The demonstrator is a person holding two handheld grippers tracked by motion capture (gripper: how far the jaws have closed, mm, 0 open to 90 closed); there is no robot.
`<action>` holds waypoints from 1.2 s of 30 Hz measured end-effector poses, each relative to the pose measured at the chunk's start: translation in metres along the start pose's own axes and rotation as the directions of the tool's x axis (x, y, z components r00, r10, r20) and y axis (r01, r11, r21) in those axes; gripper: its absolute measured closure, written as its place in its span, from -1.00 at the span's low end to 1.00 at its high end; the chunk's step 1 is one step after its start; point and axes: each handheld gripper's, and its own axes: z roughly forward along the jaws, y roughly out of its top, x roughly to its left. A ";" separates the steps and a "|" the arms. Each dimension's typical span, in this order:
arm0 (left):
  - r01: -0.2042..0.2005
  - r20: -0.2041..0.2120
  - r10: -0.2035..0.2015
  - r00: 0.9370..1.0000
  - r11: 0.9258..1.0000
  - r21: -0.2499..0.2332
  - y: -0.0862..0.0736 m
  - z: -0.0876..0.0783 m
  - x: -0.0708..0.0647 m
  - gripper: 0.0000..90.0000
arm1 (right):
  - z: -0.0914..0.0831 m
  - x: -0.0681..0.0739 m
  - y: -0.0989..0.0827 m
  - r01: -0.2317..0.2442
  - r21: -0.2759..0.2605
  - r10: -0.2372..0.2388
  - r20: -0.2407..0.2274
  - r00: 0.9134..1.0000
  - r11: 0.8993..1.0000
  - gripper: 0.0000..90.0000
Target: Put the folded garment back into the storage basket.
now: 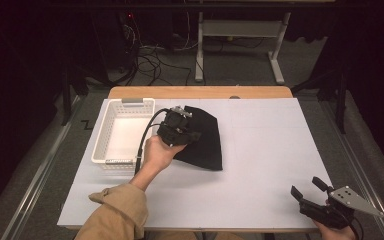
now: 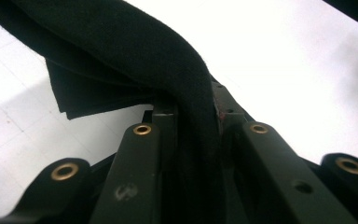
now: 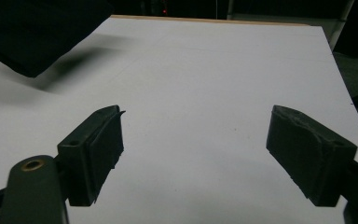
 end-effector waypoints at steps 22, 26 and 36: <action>0.016 -0.023 -0.017 1.000 0.999 -0.052 -0.009 -0.035 0.014 0.62 | 0.000 0.000 0.000 0.000 0.000 0.000 0.001 1.000 1.000 -0.57; 0.015 -0.028 -0.016 0.999 0.998 -0.054 -0.010 -0.039 0.016 0.62 | 0.000 0.000 0.000 0.001 0.001 -0.001 0.001 1.000 1.000 -0.57; 0.022 -0.050 -0.025 0.998 0.998 -0.066 -0.016 -0.050 0.022 0.62 | 0.000 0.000 0.000 0.003 -0.001 -0.003 0.001 1.000 1.000 -0.57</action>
